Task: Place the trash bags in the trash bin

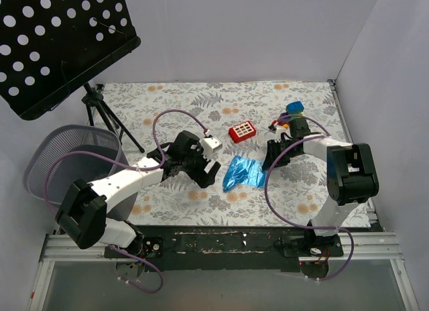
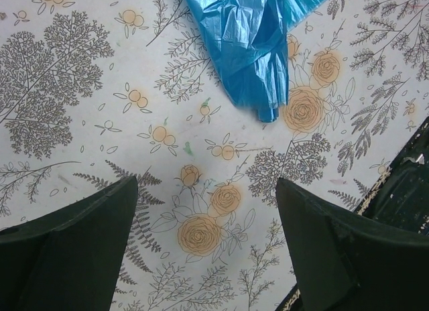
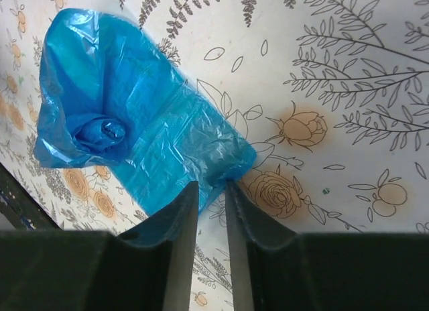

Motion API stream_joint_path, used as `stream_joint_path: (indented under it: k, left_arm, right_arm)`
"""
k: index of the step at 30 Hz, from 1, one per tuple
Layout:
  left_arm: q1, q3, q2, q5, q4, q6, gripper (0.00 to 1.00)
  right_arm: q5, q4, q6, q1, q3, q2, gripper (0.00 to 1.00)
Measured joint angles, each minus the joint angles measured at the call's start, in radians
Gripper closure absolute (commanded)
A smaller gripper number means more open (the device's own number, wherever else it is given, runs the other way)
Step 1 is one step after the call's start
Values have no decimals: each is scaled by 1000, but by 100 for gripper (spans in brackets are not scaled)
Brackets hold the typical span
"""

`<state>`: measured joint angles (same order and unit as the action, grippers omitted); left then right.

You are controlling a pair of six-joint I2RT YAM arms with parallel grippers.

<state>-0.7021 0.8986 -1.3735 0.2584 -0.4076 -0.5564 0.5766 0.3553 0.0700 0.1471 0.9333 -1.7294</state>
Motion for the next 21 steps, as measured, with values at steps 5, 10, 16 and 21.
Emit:
stream_joint_path:
  k: [5,10,16,21]
  left_arm:
    - [1,0,-17,0,14,-6,14]
    - [1,0,-29,1,46,-17,13]
    - [3,0,-30,22,100,-49,12]
    - [5,0,-46,42,137,-66,12]
  right_arm:
    - [-31,-38,-4,14,-18,5,99]
    - [-37,31,71,39,-10,42,99]
    - [47,165,135,62,96,200,99]
    - [119,196,140,85,179,354,99]
